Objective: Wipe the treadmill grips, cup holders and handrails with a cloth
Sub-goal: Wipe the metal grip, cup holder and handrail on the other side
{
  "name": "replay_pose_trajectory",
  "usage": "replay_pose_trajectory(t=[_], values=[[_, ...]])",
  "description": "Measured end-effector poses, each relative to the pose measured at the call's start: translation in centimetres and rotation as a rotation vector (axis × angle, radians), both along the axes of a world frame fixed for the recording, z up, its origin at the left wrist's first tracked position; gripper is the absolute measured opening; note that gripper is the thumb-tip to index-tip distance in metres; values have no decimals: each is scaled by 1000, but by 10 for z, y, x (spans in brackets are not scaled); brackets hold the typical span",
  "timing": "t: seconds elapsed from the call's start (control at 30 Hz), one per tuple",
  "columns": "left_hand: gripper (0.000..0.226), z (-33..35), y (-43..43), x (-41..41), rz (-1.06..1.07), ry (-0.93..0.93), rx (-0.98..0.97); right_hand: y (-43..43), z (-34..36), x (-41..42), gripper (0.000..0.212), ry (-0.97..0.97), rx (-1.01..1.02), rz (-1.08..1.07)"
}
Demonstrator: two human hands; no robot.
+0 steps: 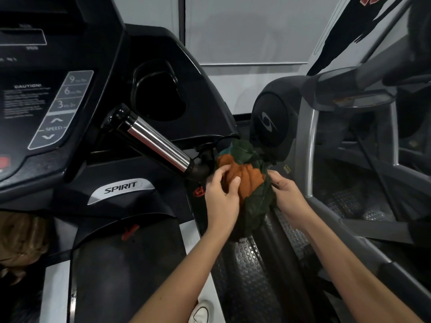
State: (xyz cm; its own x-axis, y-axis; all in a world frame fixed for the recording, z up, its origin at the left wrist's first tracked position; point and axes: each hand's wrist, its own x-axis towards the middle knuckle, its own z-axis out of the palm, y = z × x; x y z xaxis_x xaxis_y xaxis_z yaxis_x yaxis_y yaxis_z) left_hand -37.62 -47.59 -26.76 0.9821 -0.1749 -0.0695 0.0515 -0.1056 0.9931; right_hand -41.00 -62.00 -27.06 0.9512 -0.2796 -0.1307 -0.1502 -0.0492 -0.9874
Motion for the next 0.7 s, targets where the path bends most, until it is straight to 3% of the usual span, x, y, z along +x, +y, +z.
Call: replay_pose_trajectory(t=[0.17, 0.3, 0.4, 0.57, 0.7], values=[[40, 1, -16, 11, 98, -6, -10, 0, -4, 2, 28, -22, -8, -3], [50, -6, -5, 11, -118, 124, -225, 2, -4, 0, 28, -40, -26, 9], [68, -21, 11, -2, -221, 168, -213, 1, -3, 0, 28, -26, -38, 4], [43, -27, 12, -9, -52, 81, -125, 2, -1, 0, 31, -18, -18, 7], [41, -12, 1, 8, -13, 5, -147, 1, -1, 0, 33, -4, 8, 0]])
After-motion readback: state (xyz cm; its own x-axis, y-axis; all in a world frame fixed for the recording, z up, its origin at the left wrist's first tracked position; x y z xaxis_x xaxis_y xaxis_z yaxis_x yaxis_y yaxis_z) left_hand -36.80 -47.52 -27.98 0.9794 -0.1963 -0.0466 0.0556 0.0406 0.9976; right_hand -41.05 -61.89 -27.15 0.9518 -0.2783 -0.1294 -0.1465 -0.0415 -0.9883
